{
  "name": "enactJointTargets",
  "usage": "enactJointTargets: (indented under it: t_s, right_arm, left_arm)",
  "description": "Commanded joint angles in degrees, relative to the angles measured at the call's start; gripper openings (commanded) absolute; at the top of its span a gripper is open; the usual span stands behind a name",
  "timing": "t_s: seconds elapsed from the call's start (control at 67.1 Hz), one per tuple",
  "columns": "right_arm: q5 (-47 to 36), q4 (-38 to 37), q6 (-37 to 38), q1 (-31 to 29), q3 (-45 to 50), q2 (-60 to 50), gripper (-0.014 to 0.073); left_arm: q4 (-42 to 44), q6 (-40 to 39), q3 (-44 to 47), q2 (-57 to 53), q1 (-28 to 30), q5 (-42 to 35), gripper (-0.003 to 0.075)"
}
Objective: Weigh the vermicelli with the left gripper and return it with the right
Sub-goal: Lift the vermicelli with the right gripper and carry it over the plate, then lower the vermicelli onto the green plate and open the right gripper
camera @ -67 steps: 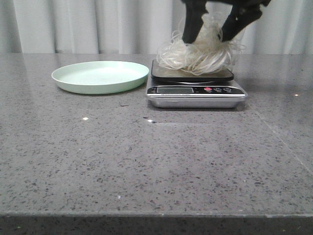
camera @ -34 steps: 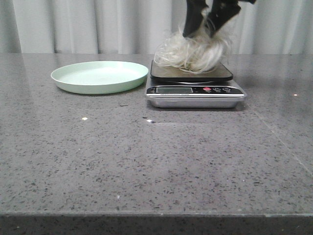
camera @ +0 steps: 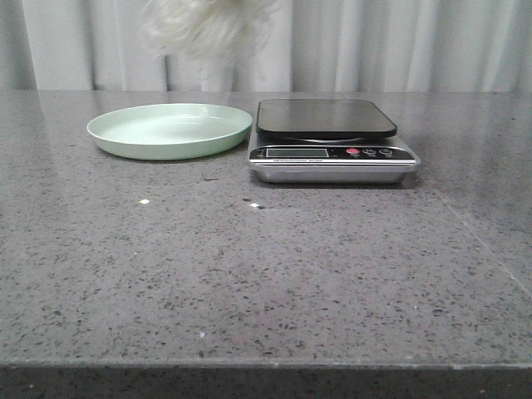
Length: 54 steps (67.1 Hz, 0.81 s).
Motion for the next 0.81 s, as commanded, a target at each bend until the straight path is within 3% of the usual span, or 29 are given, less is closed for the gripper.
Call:
enactJointTargets:
  t_s: [0.0, 0.164, 0.418, 0.656, 0.79]
  right_arm:
    - [-7.3, 3.2, -0.2, 1.7, -2.0, -1.1, 0.0140]
    - [-9.3, 4.9, -0.2, 2.9, -2.0, 2.1, 0.0178]
    - [-8.9, 4.1, -0.2, 2.8, -2.0, 2.3, 0.0451]
    - [-6.4, -3.9, -0.2, 1.2, -2.0, -3.2, 0.0451]
    - [2.9, -9.7, -0.2, -2.8, -2.0, -8.4, 0.0451]
  left_arm:
    - [-0.7, -0.6, -1.5, 0.7, 0.0, -4.6, 0.0134]
    - [-0.7, -0.6, -1.5, 0.7, 0.0, -4.6, 0.0134]
    - [-0.7, -0.6, -1.5, 0.7, 0.0, -4.4, 0.0134]
    - [-0.7, -0.6, -1.5, 0.7, 0.0, -4.4, 0.0134]
    - [-0.7, -0.6, -1.5, 0.7, 0.0, -4.4, 0.0134]
